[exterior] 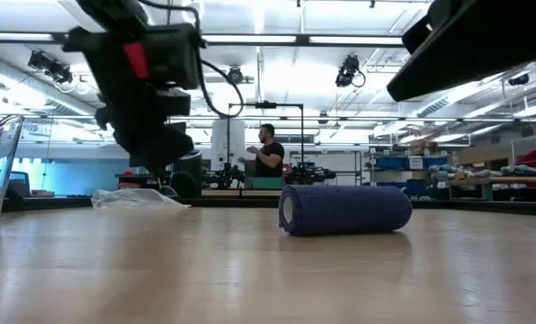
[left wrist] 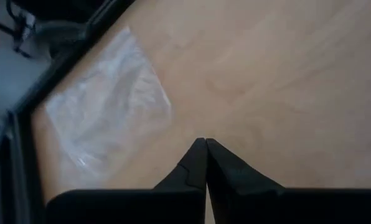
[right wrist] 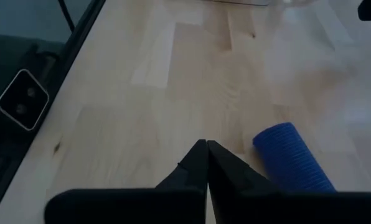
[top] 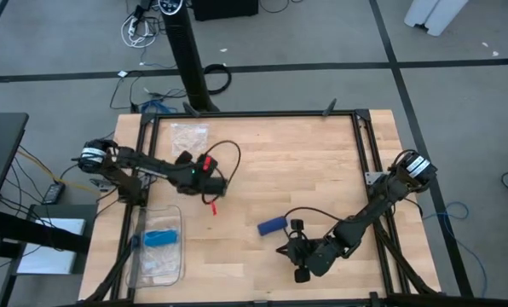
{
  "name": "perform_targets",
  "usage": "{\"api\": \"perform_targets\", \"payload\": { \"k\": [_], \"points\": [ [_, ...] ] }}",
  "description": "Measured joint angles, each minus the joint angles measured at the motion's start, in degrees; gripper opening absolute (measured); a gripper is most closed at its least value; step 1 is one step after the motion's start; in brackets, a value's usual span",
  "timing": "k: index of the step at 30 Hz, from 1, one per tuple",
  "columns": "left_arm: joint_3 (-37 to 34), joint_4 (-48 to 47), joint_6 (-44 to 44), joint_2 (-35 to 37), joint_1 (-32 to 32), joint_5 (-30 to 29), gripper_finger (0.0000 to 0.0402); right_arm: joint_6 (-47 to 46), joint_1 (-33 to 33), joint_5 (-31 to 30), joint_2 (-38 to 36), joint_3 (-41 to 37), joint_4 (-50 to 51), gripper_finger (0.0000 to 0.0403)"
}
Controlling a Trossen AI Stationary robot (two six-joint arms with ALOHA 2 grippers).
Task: Roll bandage
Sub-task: Open the transparent zip bag
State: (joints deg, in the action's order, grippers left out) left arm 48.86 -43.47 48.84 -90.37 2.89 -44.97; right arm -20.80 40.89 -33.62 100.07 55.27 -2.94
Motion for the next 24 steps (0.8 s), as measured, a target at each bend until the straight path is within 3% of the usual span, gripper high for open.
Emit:
{"api": "perform_targets", "payload": {
  "k": [5, 14, 24],
  "points": [
    [0.0, 0.2, -14.7, 0.0, -4.0, 1.4, 0.0048, 0.0, -0.1, 0.1, 0.0, 0.0, 0.1, 0.0012],
    [0.0, 0.3, -23.6, -0.5, -12.0, 2.2, 0.0130, 0.0, -0.2, 0.3, 0.0, 0.0, 0.1, 0.0050],
    [0.0, 2.6, -29.8, -4.2, -20.0, 10.3, 0.0136, 0.3, -0.2, 0.3, 0.1, 0.0, 0.0, 0.0041]
  ]
}}
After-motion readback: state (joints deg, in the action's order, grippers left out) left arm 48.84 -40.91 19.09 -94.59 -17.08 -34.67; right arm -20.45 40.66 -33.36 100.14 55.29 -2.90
